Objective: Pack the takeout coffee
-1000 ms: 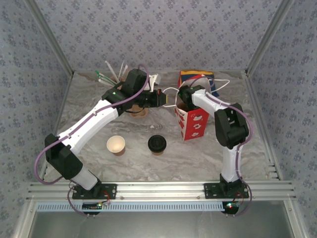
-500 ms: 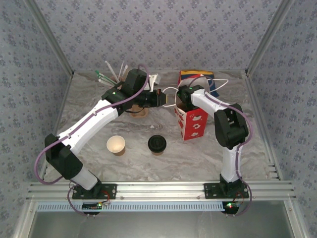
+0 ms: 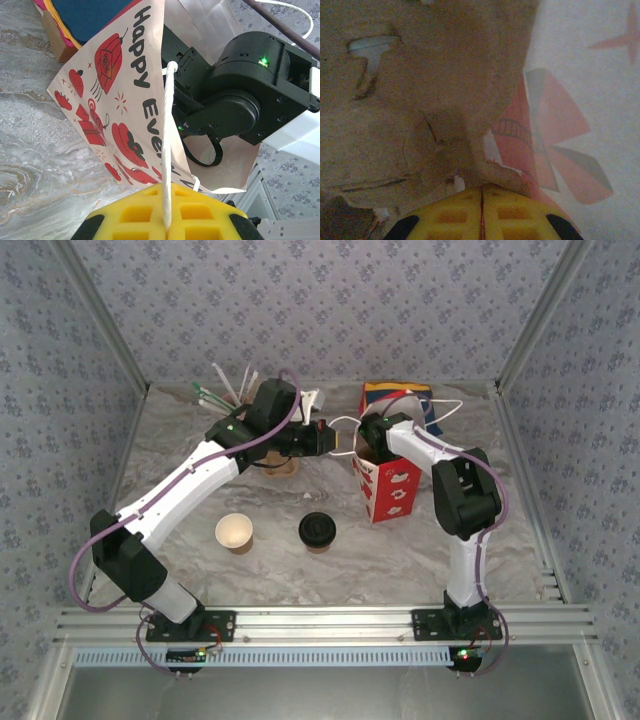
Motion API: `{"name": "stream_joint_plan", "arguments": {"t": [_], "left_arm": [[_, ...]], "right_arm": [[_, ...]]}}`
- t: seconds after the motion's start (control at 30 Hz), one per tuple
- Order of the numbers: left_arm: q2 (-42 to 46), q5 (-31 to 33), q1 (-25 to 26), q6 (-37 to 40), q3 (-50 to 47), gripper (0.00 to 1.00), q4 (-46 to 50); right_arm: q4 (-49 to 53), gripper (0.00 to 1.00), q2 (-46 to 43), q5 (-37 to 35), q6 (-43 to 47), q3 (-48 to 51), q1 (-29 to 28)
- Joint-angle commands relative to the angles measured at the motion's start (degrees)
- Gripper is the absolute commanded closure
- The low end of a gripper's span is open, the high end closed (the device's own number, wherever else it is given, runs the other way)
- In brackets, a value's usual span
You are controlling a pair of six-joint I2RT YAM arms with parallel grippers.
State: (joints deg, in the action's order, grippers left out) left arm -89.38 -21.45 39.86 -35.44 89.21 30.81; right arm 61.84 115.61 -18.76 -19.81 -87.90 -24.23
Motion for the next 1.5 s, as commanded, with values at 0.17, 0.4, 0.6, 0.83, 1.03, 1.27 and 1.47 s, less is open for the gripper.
{"name": "stream_joint_plan", "arguments": {"t": [0.17, 0.4, 0.6, 0.83, 1.03, 1.27, 1.47], "left_arm": [[-0.72, -0.88, -0.15, 0.55, 1.93, 1.00, 0.75], [-1.05, -0.93, -0.14, 0.43, 1.93, 1.00, 0.79], [-0.85, -1.11, -0.14, 0.39, 2.02, 1.00, 0.78], [-0.81, -1.14, -0.18, 0.37, 2.19, 1.00, 1.03], [-1.06, -1.25, -0.02, 0.29, 2.38, 1.00, 1.08], [-1.30, -1.22, -0.01, 0.52, 2.57, 1.00, 1.26], [-1.58, -1.16, -0.04, 0.63, 2.90, 1.00, 1.39]], "right_arm": [[2.94, 0.91, -0.59, -0.41, 0.48, -0.73, -0.27], [4.06, 0.91, -2.53, 0.22, -0.14, -1.66, -1.12], [3.92, 0.91, -2.19, -0.13, -0.05, -1.02, -0.99], [1.67, 0.91, -0.68, -0.48, 0.82, 1.03, 0.05], [-0.03, 0.92, 0.51, -0.22, 1.17, 2.35, 0.74], [-0.76, 0.92, 1.37, 0.09, 1.53, 2.73, 1.21], [-0.05, 0.92, 0.18, 0.14, 1.40, 2.47, 1.12]]}}
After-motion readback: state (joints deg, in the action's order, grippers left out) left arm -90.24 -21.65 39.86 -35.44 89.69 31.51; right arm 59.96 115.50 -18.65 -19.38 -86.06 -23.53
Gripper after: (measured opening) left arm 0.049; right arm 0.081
